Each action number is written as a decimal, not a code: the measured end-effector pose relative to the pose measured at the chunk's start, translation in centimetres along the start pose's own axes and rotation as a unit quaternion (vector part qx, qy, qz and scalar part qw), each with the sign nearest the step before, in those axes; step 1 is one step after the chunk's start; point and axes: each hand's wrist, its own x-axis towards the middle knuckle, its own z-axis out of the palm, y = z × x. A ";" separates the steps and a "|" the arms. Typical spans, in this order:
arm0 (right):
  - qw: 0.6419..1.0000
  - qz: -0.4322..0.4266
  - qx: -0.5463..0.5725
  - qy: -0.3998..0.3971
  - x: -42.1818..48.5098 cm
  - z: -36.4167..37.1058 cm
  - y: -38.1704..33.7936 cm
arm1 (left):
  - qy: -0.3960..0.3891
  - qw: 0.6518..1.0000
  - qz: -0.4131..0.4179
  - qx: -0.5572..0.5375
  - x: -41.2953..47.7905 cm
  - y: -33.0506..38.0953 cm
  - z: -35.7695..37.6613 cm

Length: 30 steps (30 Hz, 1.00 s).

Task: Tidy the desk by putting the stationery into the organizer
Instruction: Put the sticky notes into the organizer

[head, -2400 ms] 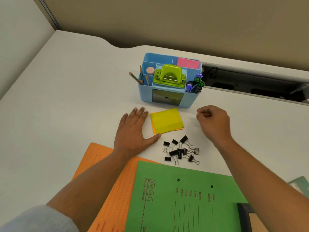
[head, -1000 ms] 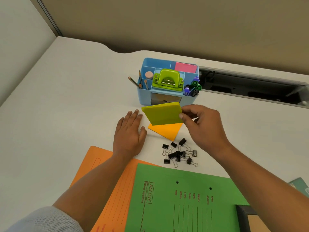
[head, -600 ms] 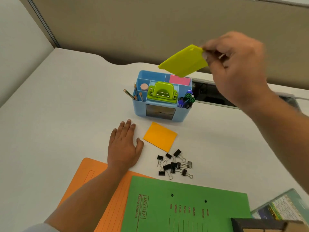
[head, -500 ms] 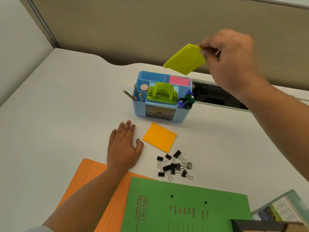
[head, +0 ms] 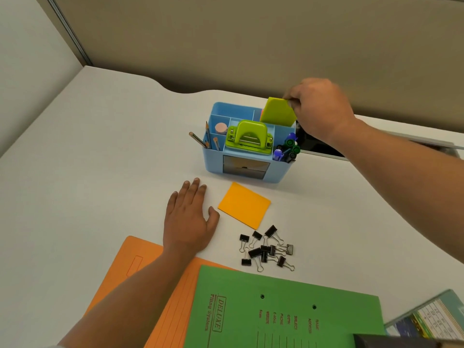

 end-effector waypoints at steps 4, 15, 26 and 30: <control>0.999 0.033 0.021 0.011 -0.4 0.0 0.2 | 0.000 1.000 0.000 -0.001 0.1 0.0 -0.1; 0.922 0.316 0.203 0.092 -9.8 3.1 1.8 | 0.005 1.000 -0.002 -0.003 0.0 0.2 -0.1; 0.926 0.256 0.248 -0.125 -16.8 8.2 -7.2 | 0.003 1.000 -0.002 0.001 -0.1 0.0 0.0; 0.946 0.205 0.135 -0.211 -16.3 8.1 -8.9 | 0.008 1.000 0.000 -0.002 -0.1 0.1 0.0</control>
